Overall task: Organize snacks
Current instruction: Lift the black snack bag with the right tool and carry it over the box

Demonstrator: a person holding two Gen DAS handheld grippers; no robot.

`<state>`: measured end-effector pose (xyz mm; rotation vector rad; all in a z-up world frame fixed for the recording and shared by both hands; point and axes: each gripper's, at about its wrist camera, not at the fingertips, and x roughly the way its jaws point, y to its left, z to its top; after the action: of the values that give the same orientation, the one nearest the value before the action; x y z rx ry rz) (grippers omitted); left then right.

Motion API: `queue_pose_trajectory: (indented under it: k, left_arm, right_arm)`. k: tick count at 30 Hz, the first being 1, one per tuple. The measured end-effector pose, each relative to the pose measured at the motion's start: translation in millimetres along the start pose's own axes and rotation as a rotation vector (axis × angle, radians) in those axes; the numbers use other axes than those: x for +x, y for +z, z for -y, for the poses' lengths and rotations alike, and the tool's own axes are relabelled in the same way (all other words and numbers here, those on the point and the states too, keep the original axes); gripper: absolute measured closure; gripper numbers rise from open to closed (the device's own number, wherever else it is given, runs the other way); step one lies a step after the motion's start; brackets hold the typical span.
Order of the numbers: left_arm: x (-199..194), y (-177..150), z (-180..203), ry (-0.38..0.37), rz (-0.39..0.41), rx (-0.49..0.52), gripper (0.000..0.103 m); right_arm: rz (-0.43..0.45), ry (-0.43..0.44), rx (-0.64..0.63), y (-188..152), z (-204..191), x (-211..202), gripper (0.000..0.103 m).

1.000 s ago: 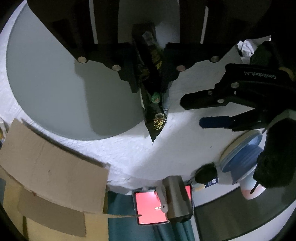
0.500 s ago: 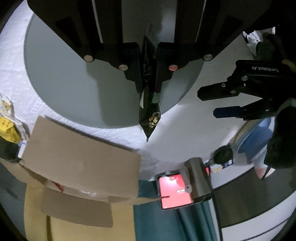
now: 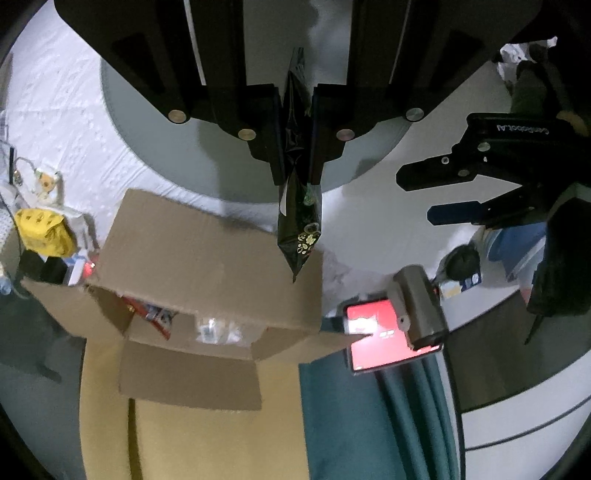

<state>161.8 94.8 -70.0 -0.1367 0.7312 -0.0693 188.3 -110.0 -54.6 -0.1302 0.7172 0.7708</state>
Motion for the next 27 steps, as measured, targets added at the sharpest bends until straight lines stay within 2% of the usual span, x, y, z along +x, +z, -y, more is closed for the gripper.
queue_pose_trajectory:
  k: [16,27]
  left_arm:
    - [4.8,74.5,28.2,-0.024,0.108,0.132,0.029]
    - [12.7,118.7,27.6,-0.042,0.174,0.134,0.029]
  right_arm:
    - [0.099,-0.053,-0.011,52.8,26.5,-18.3,0.09]
    - [0.16,-0.095,-0.01,89.2,53.4,-20.1,0.09]
